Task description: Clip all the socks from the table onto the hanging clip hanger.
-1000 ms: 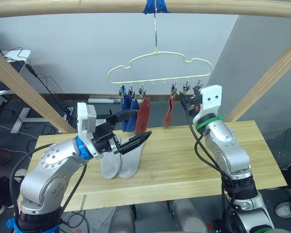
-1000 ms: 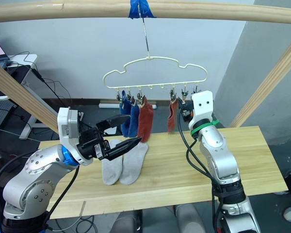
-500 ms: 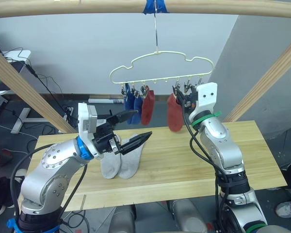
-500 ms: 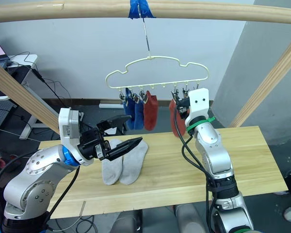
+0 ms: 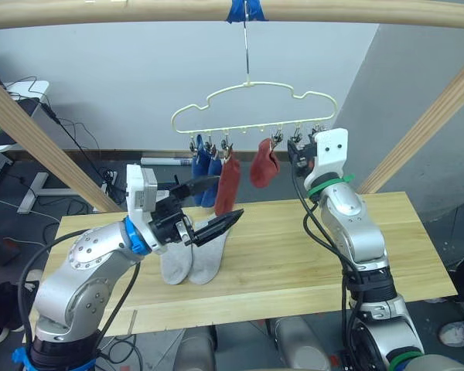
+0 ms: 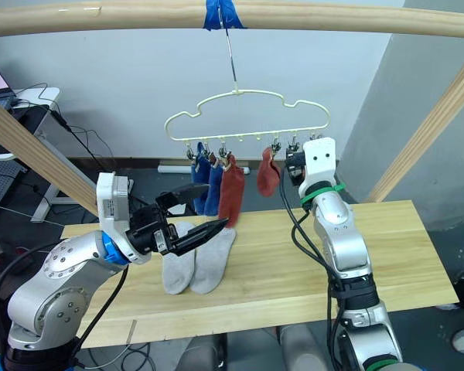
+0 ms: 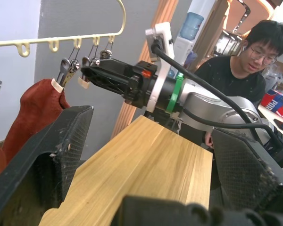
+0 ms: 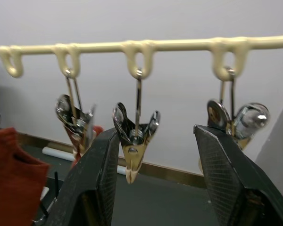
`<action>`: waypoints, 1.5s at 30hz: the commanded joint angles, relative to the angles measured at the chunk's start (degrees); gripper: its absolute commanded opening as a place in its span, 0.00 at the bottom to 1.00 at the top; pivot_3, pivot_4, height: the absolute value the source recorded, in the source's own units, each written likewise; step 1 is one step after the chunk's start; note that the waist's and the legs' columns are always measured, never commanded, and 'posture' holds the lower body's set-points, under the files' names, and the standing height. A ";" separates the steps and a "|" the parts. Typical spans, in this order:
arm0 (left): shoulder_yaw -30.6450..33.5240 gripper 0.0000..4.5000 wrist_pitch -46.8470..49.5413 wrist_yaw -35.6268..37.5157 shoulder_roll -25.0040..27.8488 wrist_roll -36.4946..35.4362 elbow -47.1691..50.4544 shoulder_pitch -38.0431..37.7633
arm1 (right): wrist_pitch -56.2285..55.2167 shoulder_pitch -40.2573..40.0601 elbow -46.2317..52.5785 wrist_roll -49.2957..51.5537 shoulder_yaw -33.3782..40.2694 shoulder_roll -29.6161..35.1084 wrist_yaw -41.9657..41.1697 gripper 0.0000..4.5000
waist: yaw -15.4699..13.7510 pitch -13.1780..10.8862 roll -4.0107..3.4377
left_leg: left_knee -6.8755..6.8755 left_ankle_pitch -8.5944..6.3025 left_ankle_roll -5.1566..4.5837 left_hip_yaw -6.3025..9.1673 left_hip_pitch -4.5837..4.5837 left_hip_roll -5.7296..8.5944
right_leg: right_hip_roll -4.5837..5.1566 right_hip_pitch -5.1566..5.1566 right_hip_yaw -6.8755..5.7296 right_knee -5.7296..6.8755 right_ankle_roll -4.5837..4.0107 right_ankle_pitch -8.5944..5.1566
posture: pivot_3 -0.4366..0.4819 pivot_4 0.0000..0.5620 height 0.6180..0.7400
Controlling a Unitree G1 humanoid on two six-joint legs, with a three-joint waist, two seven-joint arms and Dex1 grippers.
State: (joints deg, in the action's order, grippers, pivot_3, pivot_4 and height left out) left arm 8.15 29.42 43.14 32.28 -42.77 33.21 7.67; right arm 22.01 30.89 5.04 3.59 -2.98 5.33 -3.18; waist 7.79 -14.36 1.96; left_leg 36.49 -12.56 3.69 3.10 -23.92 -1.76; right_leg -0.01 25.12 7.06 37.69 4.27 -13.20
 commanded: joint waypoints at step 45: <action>-4.53 1.00 1.65 -4.70 2.72 7.86 -4.21 -3.59 | 14.94 4.51 2.13 13.79 6.43 3.79 -13.11 0.00 | -0.13 0.01 -0.01 | 0.03 0.00 0.00 0.02 0.02 0.00 | 0.00 -0.03 -0.01 0.04 -0.01 -0.01 | 0.39 0.38 1.00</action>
State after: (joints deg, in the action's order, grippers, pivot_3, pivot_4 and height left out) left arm 4.57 30.45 39.69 34.23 -38.25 31.62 5.37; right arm 32.34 35.06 5.20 14.35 1.35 6.16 -12.15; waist 7.66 -14.35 1.94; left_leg 36.53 -12.56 3.69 3.12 -23.89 -1.75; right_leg -0.01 25.07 7.05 37.72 4.27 -13.21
